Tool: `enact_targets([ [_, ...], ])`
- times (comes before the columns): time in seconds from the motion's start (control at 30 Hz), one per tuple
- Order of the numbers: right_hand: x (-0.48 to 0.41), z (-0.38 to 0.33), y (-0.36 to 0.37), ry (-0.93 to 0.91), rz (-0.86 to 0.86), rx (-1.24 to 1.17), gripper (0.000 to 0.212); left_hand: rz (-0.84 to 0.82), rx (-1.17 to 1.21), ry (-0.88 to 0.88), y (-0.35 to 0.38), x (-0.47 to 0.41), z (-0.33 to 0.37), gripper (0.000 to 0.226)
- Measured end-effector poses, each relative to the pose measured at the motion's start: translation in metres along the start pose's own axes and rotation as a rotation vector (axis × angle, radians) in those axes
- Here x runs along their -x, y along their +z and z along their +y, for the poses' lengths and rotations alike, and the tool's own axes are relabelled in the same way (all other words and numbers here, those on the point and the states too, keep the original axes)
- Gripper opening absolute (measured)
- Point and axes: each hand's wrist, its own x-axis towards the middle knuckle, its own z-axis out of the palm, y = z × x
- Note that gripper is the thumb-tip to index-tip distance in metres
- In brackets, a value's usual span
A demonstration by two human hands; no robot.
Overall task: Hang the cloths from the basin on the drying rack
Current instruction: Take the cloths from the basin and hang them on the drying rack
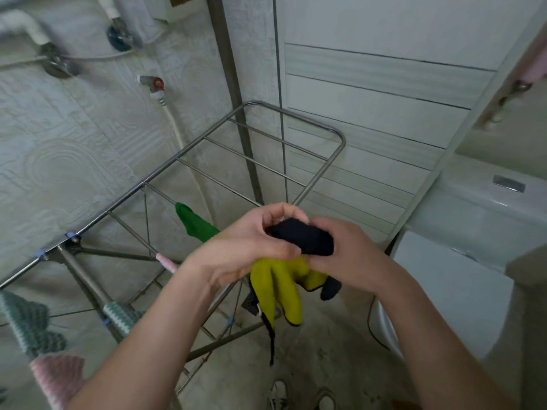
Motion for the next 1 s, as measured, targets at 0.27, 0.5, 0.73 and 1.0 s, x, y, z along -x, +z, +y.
enact_targets([
  [0.27, -0.007, 0.011, -0.013, -0.096, 0.151, 0.232, 0.036, 0.424, -0.481, 0.211, 0.007, -0.001, 0.041, 0.007],
  [0.5, -0.015, 0.026, -0.06, 0.106, 0.22, -0.136, 0.018, 0.693, -0.072, 0.17, -0.05, -0.003, 0.058, 0.051],
  [0.73, -0.057, 0.004, -0.095, 0.233, 0.102, -0.711, 0.018, 0.279, -0.295, 0.044, -0.128, 0.007, 0.057, 0.04],
  [1.0, -0.142, -0.031, -0.086, 0.236, 0.376, -0.686, 0.01, 0.775, 0.135, 0.072, -0.166, -0.049, 0.047, 0.028],
])
